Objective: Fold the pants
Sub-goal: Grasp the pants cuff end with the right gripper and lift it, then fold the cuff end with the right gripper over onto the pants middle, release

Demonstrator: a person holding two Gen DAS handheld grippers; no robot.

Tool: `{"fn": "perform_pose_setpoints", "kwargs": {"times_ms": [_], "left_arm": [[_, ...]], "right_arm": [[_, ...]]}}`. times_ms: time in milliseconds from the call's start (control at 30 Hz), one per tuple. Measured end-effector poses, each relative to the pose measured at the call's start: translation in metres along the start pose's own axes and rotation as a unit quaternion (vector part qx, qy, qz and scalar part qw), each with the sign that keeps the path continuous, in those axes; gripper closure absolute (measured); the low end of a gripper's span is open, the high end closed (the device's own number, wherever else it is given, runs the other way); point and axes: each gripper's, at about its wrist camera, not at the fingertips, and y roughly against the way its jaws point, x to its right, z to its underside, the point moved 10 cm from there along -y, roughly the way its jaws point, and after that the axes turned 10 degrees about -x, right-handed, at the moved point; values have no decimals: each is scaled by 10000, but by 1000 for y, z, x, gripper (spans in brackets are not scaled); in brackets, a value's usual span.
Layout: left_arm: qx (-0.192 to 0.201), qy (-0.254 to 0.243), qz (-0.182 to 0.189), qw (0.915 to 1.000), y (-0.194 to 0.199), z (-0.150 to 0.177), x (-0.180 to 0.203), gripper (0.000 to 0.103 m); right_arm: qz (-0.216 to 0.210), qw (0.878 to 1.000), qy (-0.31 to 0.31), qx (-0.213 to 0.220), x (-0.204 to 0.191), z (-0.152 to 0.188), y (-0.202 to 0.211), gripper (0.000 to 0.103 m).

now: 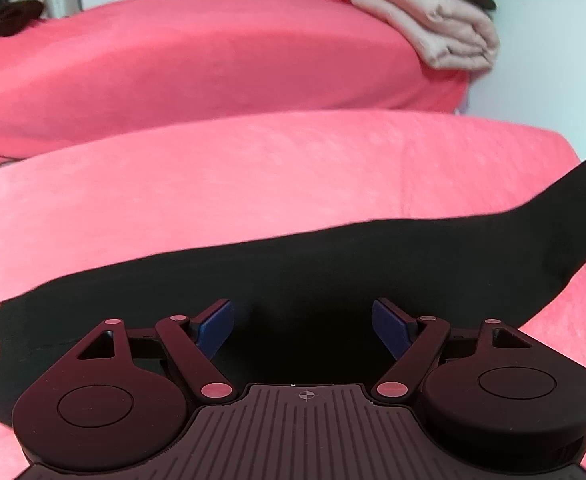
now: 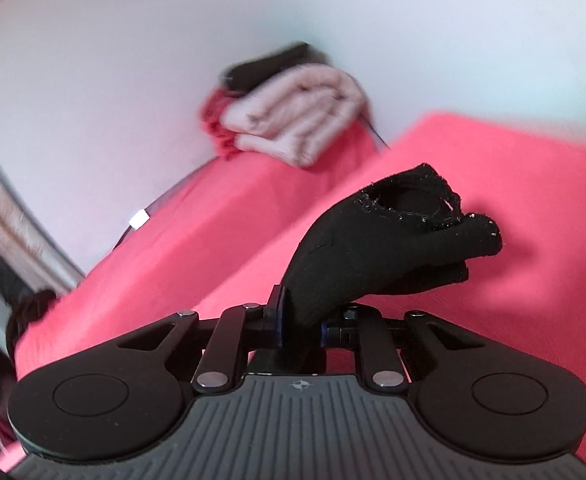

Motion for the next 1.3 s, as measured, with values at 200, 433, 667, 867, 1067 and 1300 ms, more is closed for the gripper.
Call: {"fn": "perform_pose_setpoints", "kwargs": {"times_ms": [200, 433, 667, 867, 1067, 1300], "left_arm": [[125, 456, -97, 9988, 23, 32, -47, 0], [79, 740, -248, 9969, 35, 64, -83, 0], [169, 816, -247, 9962, 47, 69, -96, 0], [269, 719, -199, 9968, 53, 60, -95, 0], [429, 608, -161, 9971, 62, 45, -86, 0], [650, 275, 82, 9975, 52, 3, -41, 0]], "right_arm": [[14, 9727, 2293, 357, -123, 37, 4, 84], [-413, 8815, 4701, -159, -240, 194, -43, 84], [-11, 7992, 6006, -239, -272, 292, -66, 79], [84, 8483, 5290, 196, -278, 253, -57, 80], [97, 7757, 6310, -56, -273, 310, -54, 68], [-78, 8019, 5970, 223, -238, 287, -3, 36]]}}
